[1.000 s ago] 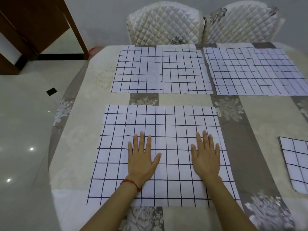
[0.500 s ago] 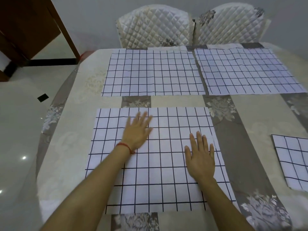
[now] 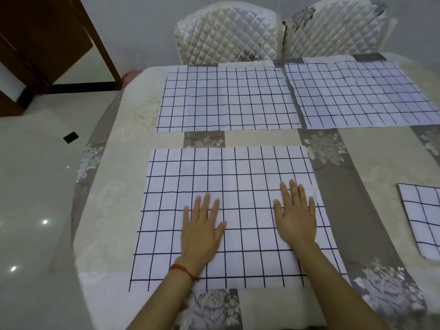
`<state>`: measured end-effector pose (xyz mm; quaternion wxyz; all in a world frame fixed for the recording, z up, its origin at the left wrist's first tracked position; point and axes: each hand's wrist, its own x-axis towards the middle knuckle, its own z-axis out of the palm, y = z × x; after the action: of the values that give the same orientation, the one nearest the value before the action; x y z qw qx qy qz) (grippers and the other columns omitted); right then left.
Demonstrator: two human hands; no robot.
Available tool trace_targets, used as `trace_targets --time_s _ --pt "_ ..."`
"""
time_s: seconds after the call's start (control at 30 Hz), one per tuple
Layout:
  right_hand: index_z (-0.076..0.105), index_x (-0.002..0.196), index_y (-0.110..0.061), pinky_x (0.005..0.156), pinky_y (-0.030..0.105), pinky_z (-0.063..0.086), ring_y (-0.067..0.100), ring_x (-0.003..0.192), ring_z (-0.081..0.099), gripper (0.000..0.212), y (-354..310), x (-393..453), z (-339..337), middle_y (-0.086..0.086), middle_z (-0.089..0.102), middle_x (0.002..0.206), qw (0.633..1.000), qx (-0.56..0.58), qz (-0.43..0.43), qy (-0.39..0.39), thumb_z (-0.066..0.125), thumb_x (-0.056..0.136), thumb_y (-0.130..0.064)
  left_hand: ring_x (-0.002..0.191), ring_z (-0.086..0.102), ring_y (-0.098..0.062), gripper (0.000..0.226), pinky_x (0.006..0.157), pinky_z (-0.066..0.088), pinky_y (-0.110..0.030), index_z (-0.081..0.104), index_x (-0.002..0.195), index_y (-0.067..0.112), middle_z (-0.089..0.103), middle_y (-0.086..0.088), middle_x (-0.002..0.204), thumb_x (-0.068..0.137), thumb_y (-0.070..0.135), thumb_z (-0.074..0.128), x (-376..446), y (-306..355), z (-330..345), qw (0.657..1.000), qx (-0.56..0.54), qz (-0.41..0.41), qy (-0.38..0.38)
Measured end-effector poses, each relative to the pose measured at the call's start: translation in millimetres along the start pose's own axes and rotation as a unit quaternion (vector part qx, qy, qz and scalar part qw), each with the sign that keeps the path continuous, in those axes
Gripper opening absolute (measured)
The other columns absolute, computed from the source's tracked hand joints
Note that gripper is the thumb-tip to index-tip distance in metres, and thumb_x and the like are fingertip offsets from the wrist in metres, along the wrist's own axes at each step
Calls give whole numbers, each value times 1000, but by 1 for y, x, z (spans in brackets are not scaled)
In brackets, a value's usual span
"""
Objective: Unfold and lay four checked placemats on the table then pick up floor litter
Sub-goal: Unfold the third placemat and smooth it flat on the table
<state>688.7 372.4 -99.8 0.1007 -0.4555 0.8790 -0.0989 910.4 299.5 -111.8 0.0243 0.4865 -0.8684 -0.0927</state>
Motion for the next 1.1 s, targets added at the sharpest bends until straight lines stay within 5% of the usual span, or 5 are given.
trace_targets --time_s 0.23,0.43,0.57,0.73,1.1 --pt "7 147 -22 117 43 -9 18 145 -5 71 -17 -9 -5 3 2 158 999 -13 27 37 -5 84 -52 142 -1 -18 66 114 -9 -39 13 146 28 14 -3 155 90 62 4 -18 -22 -4 999 -15 -46 3" --pt "17 145 -28 114 36 -3 14 143 5 59 -78 -62 24 -4 11 154 985 -6 -169 -27 5 94 -54 142 1 -19 67 113 -12 -38 13 146 28 13 -3 155 89 63 3 -18 -23 -6 999 -17 -47 7" --pt "-8 141 -36 109 27 -24 9 144 -9 69 -18 -63 8 -13 -12 152 999 23 -26 -21 -17 79 -65 142 0 -19 69 113 -15 -37 12 145 27 12 -2 155 88 63 1 -18 -23 -10 999 -33 -40 0" --pt "-12 142 -32 117 36 -9 5 139 -15 89 36 -67 -18 -10 -16 152 998 -7 25 -52 -32 64 -70 144 -3 -19 78 112 -21 -34 5 145 27 4 0 156 81 70 -9 -20 -22 -11 998 -56 -33 -2" --pt "56 117 -8 92 40 43 33 111 53 34 152 -30 -120 13 58 121 982 160 69 68 42 92 -28 141 23 -31 89 113 22 -48 38 137 12 31 -13 150 79 71 6 -4 122 -35 991 -130 -12 -7"
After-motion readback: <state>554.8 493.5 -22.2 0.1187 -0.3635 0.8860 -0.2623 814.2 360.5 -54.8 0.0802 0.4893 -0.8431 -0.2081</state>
